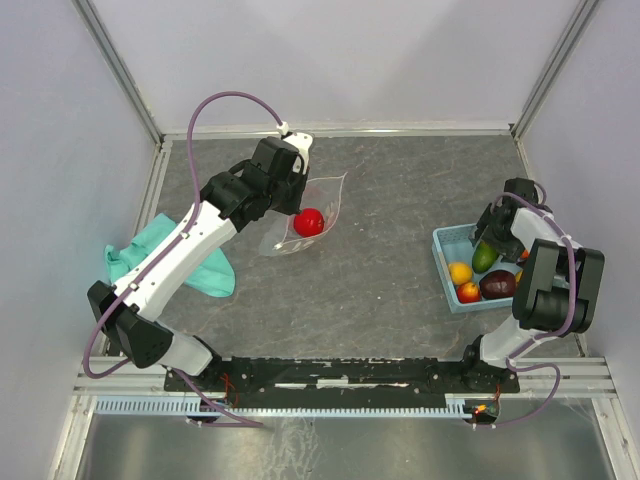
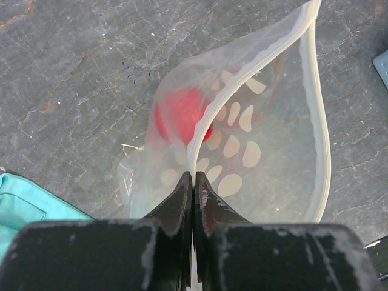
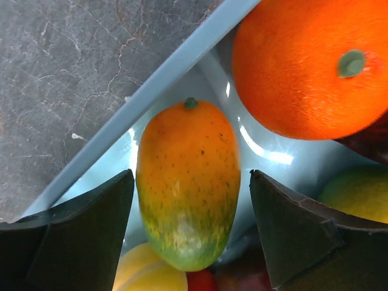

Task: Place the food in the zip-top bag and seal the zipper
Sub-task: Pick up the fake fruit from the bin.

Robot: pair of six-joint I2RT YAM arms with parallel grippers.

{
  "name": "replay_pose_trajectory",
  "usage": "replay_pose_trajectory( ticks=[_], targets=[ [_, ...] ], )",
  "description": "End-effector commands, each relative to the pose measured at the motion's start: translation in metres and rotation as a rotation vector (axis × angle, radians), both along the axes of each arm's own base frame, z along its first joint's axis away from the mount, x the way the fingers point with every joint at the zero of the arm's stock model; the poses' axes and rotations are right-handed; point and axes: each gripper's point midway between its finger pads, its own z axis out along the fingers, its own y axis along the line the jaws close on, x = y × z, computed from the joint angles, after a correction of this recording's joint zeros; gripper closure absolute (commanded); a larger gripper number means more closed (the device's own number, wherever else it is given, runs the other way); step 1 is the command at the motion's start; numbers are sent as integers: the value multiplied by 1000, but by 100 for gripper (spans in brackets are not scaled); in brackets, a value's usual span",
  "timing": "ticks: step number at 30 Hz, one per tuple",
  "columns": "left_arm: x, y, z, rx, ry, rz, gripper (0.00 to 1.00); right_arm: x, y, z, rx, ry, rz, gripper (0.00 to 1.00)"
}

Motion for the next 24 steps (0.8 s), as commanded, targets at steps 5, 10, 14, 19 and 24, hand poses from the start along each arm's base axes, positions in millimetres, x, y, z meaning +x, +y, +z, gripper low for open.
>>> replay_pose_trajectory(
  ticks=[5,10,14,19,24],
  targets=[
    [5,3,21,-9,-62,-7,97,15,3,-14,47,-42,11,18],
    [4,2,19,-10,-53,-10,97,14,2,-14,43,-54,18,25],
    [3,1,17,-18,-45,-10,97,14,4,-5,47,-78,23,36],
    [0,-4,11,-30,-22,-26,97,16,10,20,64,-161,15,47],
    [-1,-8,13,-49,-18,-38,97,9,14,45,55,-230,8,51]
  ],
)
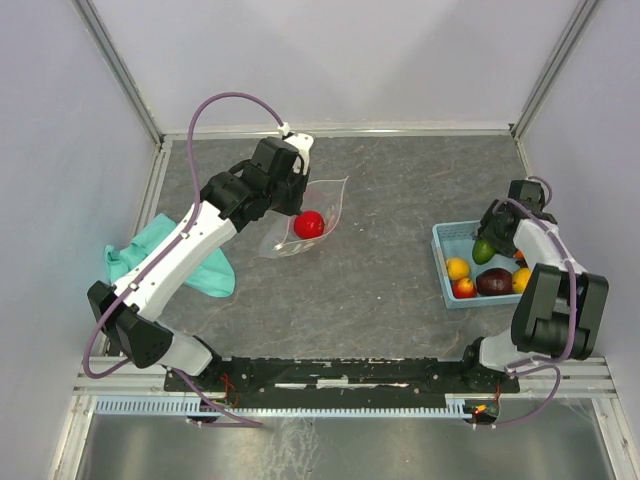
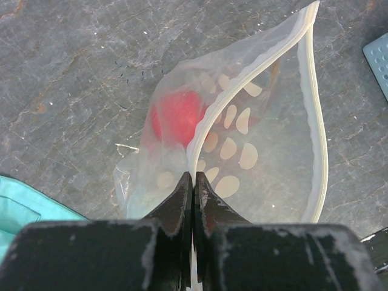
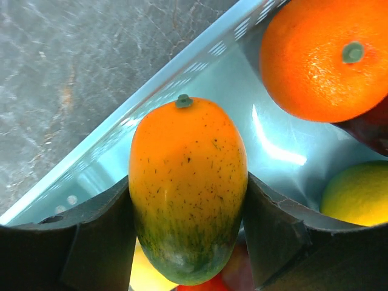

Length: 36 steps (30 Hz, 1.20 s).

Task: Place the food in the zip-top bag and seal the zipper
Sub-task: Pick up the fake fruit from the bin, then place the fake fruit in the zipper food storage bag.

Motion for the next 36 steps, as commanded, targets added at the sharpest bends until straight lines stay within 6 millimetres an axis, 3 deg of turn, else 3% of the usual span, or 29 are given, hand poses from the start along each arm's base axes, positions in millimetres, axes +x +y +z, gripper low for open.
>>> replay_pose_trajectory(
  ticks=[1,11,24,36],
  targets=[
    [1,-7,16,-51,-28,-27,97,2,2,35,-5,-117,-14,51],
    [-2,-24,12,-132,19,-44,97,-9,38,96,35,-306,35,55],
    [2,-44,6,-248,76,0,97,16,144,176,184,-588,197,55],
    [5,-54,1,-307,114,37,97,30,229,252,318,-805,324,54]
  ],
)
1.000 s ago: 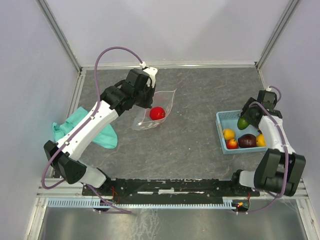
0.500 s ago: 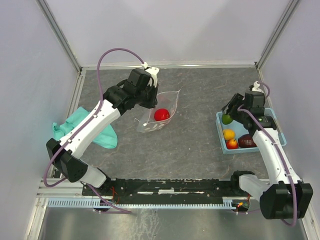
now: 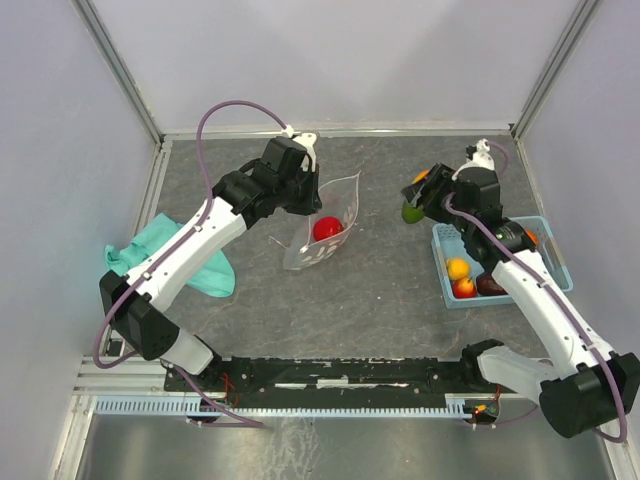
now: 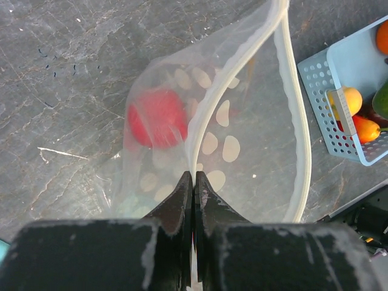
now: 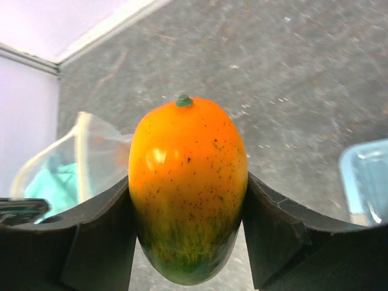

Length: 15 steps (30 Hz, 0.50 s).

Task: Place the food in the zip-top bag and seal the zipper
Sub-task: Place the fake fruit in the zipper food storage bag.

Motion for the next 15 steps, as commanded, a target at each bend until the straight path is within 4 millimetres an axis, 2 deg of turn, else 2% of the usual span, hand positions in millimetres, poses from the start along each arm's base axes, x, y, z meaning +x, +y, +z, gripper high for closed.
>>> replay_pose_trajectory(
  ticks=[1,9,15],
  targets=[
    [7,-11,12,-83,-15,20,97,16,31,68,95,-200,9,54],
    [6,-11,7,-79,-2,19,97,10,90,111,169,-355,91,54],
    [6,-12,7,-80,0,19,97,6,129,124,187,-412,142,53]
  ],
)
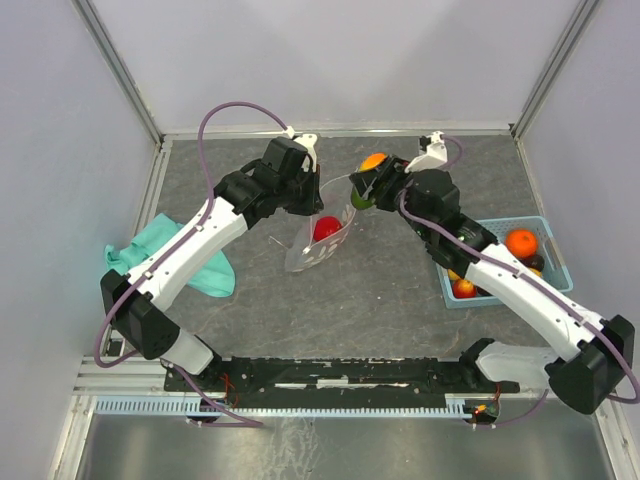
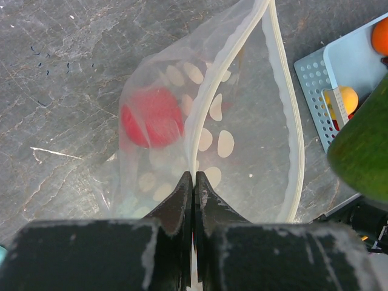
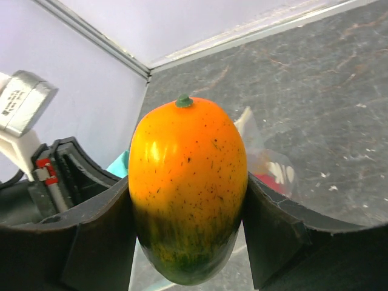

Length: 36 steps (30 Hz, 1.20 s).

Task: Place the food in the zip-top bag and seal the zipper
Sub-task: Place the fake fruit in the zipper food storage bag.

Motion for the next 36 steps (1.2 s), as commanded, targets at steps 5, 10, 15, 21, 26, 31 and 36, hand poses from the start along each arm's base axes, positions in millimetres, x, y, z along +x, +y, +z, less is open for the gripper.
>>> replay_pose_trajectory(
  ticks=[5,10,15,21,26,31,36],
  targets=[
    [6,-7,11,-67,-19,22,97,4,45,53,78,-174,5,53],
    [6,-8,9,-68,-15,25,97,4,63,33,52,-161,-1,52],
    [6,-6,10,-76,-19,37,97,-3,67,12,33,-137,-6,51],
    [6,-5,9,-77,-19,47,97,-14,58,-16,32,-105,-27,49],
    [7,-6,9,-82,-17,52,97,-20,58,-30,47,-84,-23,47],
    [8,-6,8,-82,-16,58,97,-24,67,-34,47,-80,18,40],
    [7,-6,7,-83,-12,60,97,-28,72,-38,53,-77,40,32]
  ],
)
